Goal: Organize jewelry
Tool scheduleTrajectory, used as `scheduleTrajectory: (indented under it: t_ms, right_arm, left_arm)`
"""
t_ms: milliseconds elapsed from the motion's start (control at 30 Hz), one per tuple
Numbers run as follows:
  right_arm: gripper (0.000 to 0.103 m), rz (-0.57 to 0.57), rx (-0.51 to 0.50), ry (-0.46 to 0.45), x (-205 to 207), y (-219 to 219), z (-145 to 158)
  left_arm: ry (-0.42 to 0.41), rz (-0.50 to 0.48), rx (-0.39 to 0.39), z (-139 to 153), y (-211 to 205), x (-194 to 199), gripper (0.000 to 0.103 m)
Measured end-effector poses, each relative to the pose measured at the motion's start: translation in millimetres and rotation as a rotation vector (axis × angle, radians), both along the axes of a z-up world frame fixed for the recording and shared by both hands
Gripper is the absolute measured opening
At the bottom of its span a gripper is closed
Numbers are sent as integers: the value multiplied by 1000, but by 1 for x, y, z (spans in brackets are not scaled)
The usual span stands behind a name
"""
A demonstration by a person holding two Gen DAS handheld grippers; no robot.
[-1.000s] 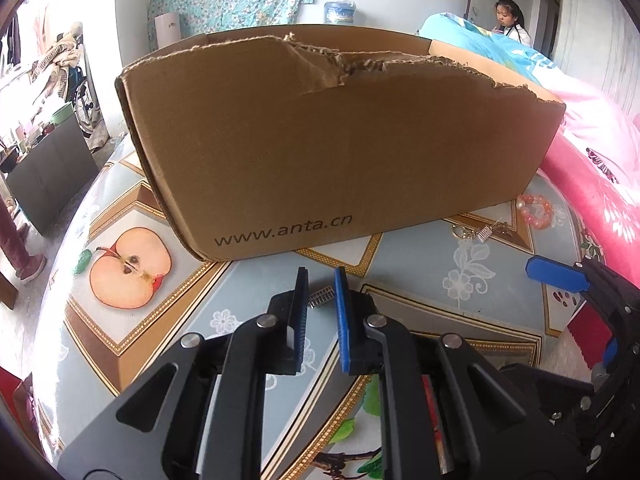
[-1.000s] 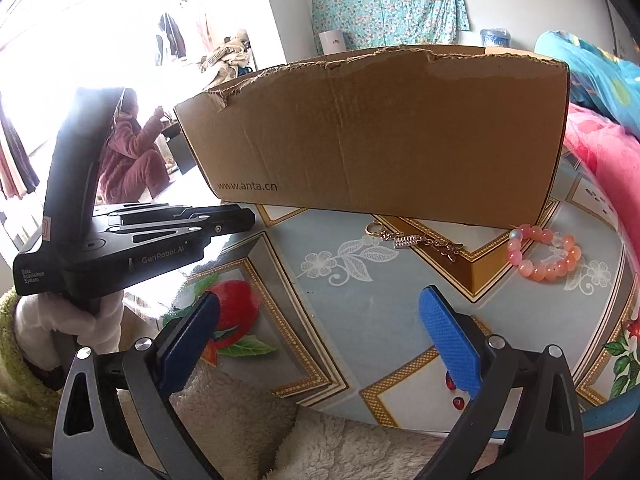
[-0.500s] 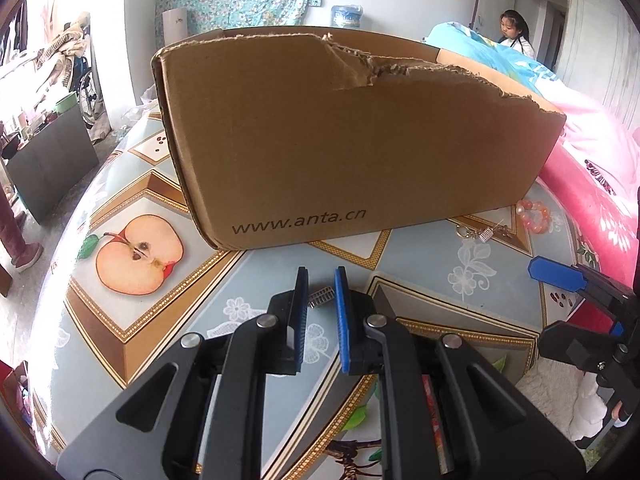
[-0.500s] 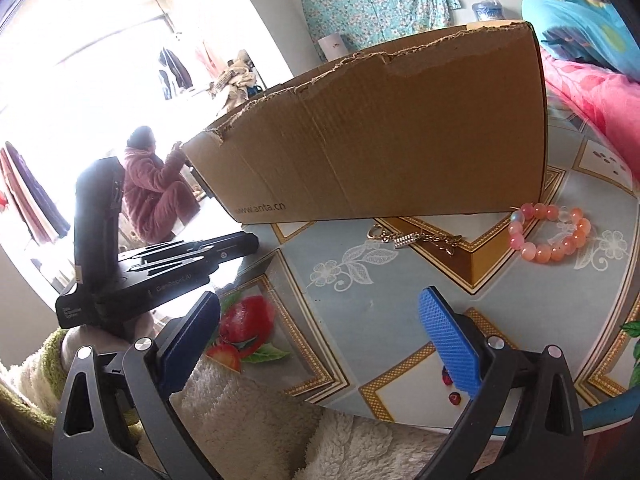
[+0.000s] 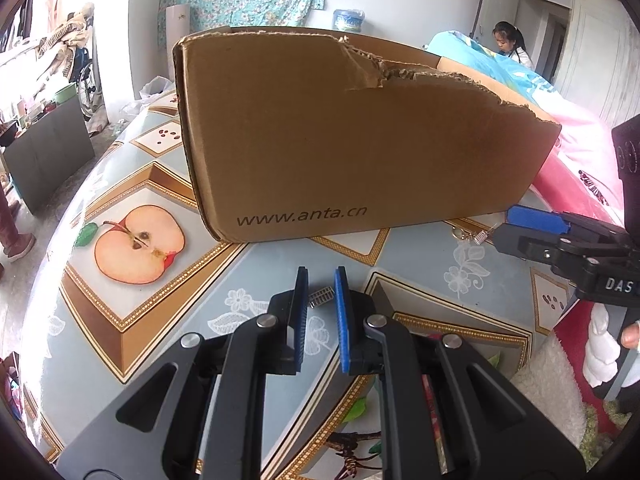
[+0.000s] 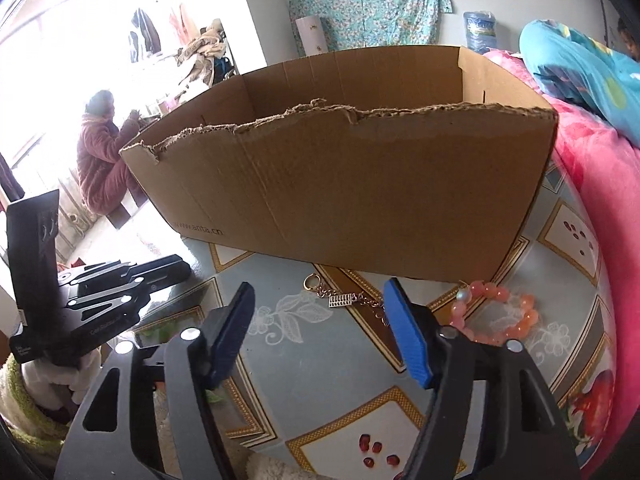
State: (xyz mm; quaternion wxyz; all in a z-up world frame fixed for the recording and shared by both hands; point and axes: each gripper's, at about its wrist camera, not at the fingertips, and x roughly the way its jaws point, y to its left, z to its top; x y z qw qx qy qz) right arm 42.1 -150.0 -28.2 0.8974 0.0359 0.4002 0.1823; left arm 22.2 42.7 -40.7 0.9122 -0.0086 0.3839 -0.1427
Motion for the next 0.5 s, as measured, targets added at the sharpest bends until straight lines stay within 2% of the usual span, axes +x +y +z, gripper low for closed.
scheduleTrajectory:
  t_ms: [200,333,500]
  right_arm:
    - [40,21,-79,31,11,3,-8]
    - [36,39,-130,19,14,7,-7]
    - [19,45,-154,23,9,9,-7]
  left_arm:
    - [1,1,-5,0,2,-1,12]
    - [3,0,-5,0,3,-1,12]
    - [3,3,-10,0,3,-1,12]
